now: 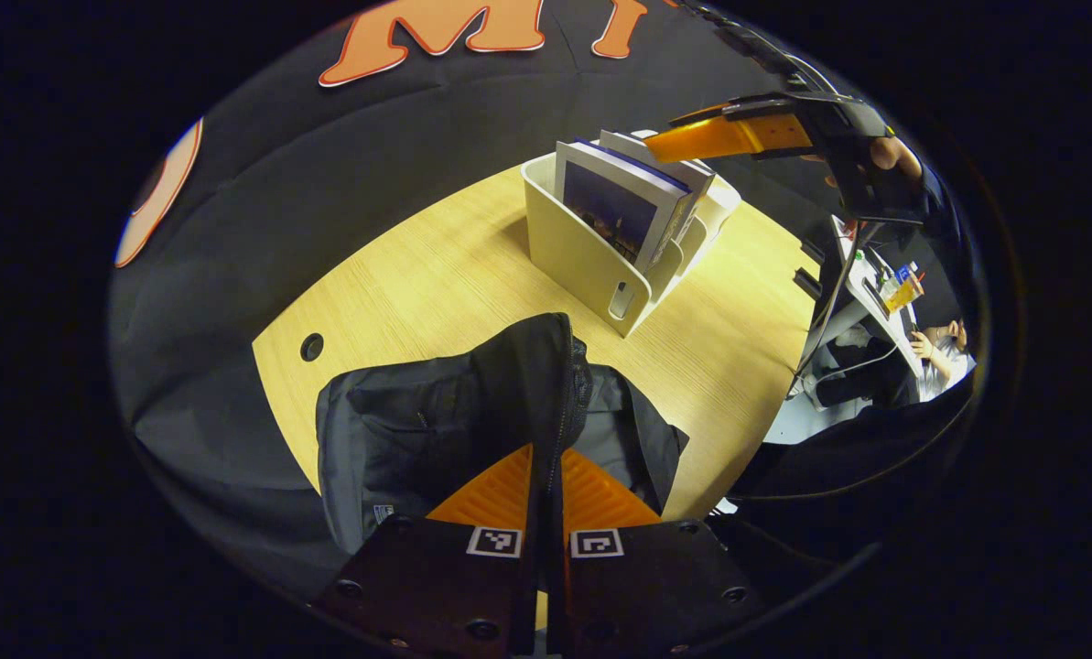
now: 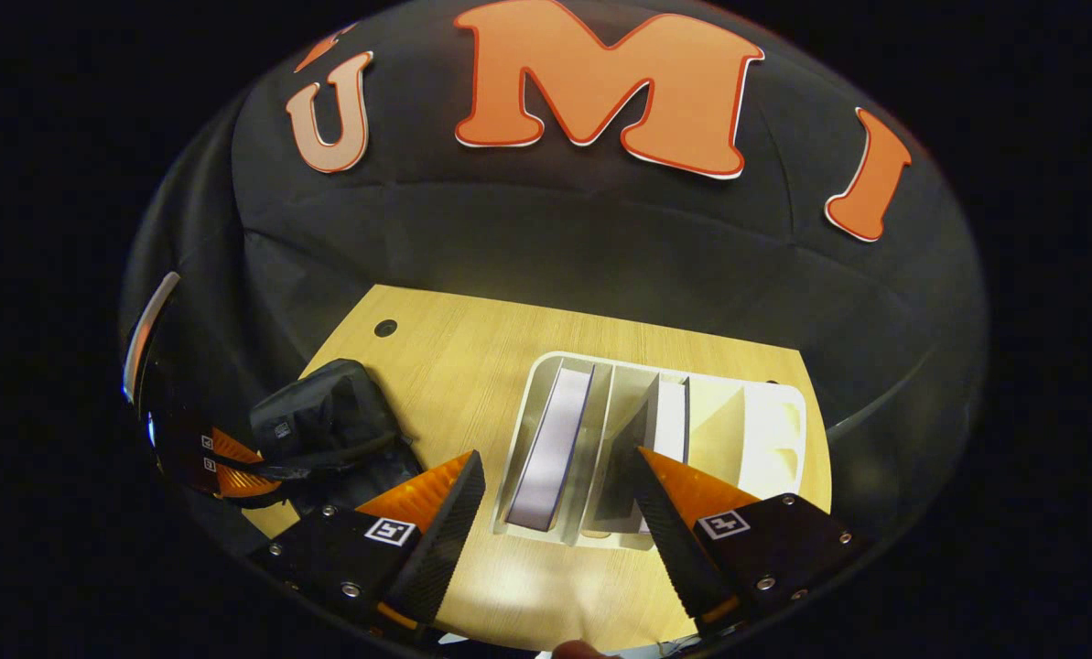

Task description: Open the schoolbag, grab two books from the bookshelf and put them into the schoolbag.

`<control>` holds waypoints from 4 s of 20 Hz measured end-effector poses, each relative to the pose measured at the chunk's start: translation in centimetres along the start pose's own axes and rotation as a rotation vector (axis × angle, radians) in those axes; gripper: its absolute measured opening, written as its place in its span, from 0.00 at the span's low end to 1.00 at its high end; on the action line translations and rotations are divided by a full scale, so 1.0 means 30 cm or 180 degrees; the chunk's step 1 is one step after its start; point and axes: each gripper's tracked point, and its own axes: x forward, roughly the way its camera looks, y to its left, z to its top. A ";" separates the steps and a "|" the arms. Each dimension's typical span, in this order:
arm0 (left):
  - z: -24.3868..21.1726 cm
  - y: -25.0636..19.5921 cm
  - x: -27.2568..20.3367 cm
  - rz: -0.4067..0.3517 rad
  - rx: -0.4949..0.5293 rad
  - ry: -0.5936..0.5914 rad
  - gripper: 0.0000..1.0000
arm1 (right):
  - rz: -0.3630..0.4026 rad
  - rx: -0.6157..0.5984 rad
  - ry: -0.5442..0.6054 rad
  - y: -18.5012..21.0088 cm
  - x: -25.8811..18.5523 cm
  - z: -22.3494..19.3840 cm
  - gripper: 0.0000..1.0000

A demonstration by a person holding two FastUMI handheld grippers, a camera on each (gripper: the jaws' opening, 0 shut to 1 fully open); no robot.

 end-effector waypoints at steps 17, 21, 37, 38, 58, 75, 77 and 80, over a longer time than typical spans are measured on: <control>0.049 0.065 -0.080 -0.0098 0.0405 0.0108 0.06 | 0.0079 0.0213 0.1169 0.026 0.208 -0.064 0.96; 0.046 0.057 -0.076 -0.0135 0.0409 0.0096 0.06 | 0.0071 0.0282 0.1342 0.045 0.246 -0.080 0.93; 0.012 0.064 -0.060 -0.0307 0.0376 0.0041 0.05 | -0.0202 0.0619 0.1587 0.033 0.216 -0.181 0.38; 0.009 0.063 -0.058 -0.0309 0.0379 0.0040 0.05 | -0.0169 0.0646 0.1565 0.038 0.195 -0.183 0.38; 0.026 0.022 -0.005 -0.0213 0.0411 0.0154 0.05 | 0.0017 0.0922 0.1168 -0.028 -0.167 -0.433 0.36; 0.036 0.001 -0.036 -0.0051 0.0289 0.0142 0.05 | 0.0821 0.1968 0.0625 0.068 -0.322 -0.596 0.35; 0.033 0.000 -0.032 -0.0038 0.0266 0.0142 0.05 | 0.0975 0.2099 0.0528 0.094 -0.334 -0.598 0.34; 0.047 0.008 -0.038 -0.0030 0.0207 0.0126 0.04 | 0.1158 0.2243 0.0450 0.147 -0.319 -0.611 0.34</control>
